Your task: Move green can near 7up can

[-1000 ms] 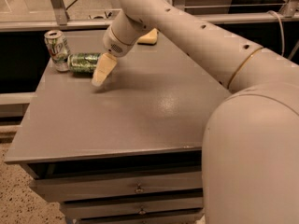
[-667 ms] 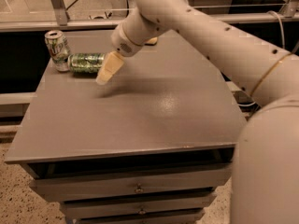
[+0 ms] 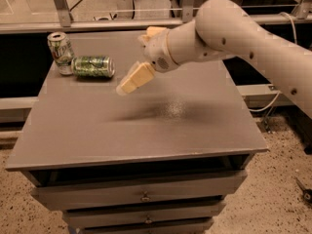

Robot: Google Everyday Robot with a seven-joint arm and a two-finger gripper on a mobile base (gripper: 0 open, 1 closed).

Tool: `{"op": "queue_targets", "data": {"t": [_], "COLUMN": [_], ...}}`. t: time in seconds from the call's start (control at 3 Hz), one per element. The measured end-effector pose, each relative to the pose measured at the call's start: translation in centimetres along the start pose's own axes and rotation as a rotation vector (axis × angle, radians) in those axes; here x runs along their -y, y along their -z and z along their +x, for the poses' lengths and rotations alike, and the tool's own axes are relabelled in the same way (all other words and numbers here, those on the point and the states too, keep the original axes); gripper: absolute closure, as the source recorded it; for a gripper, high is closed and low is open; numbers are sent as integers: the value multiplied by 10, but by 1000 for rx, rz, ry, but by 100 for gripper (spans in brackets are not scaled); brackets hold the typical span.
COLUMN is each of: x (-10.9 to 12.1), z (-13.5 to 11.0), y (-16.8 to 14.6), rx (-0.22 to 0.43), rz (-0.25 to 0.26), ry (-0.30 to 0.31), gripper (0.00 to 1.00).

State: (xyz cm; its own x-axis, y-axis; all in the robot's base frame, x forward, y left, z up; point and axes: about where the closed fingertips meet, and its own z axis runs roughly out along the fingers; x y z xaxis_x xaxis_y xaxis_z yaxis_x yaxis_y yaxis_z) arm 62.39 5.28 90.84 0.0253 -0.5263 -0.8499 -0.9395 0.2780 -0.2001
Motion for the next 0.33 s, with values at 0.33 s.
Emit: {"op": "queue_targets", "data": {"t": [0.33], "x": [1], "z": [27], "y": [40], "rx": [20], "rz": [59], "ry": [-52], "gripper": [0]}}
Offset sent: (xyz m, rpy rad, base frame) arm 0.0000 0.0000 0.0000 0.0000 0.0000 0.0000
